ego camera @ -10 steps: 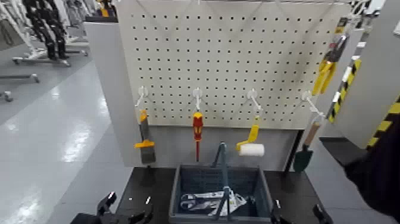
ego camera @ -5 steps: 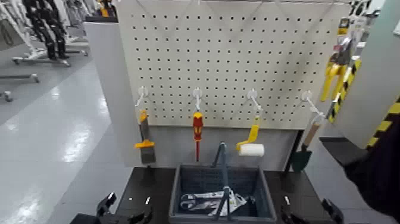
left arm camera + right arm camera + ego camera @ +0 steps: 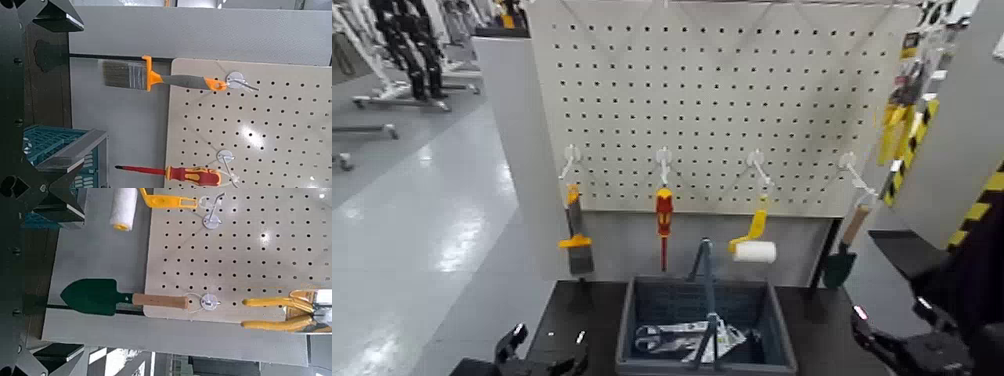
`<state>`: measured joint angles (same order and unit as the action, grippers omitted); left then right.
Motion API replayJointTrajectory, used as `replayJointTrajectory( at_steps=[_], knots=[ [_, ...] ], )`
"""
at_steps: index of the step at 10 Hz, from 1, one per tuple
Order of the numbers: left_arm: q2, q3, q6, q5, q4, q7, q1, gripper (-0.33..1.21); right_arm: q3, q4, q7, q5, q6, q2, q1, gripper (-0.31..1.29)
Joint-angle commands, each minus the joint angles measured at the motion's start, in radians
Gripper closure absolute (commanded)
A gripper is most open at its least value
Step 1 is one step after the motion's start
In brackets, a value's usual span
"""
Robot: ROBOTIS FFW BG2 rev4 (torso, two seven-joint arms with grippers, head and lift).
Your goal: Put the tool with the wooden handle into the crate.
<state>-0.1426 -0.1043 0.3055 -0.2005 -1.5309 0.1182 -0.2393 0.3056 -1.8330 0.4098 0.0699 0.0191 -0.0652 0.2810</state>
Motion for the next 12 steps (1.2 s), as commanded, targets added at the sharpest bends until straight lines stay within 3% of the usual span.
replayJointTrajectory(
  at_steps=[1,4,7,12],
  knots=[
    [0.000,0.000,-0.002,-0.002,0.000,0.001,0.000,0.11,0.018,0.009,0.057,0.014,0.088,-0.080,-0.071,0.14],
    [0.000,-0.001,-0.003,-0.003,0.000,0.003,0.000,0.11,0.024,0.083,0.142,0.036,0.142,-0.174,-0.172,0.13],
    [0.001,-0.003,-0.006,-0.003,0.000,0.005,0.002,0.11,0.006,0.204,0.222,0.065,0.171,-0.248,-0.276,0.13],
    [0.001,-0.008,-0.011,-0.003,0.000,0.006,0.008,0.11,-0.077,0.359,0.307,0.087,0.190,-0.324,-0.433,0.13]
  ],
)
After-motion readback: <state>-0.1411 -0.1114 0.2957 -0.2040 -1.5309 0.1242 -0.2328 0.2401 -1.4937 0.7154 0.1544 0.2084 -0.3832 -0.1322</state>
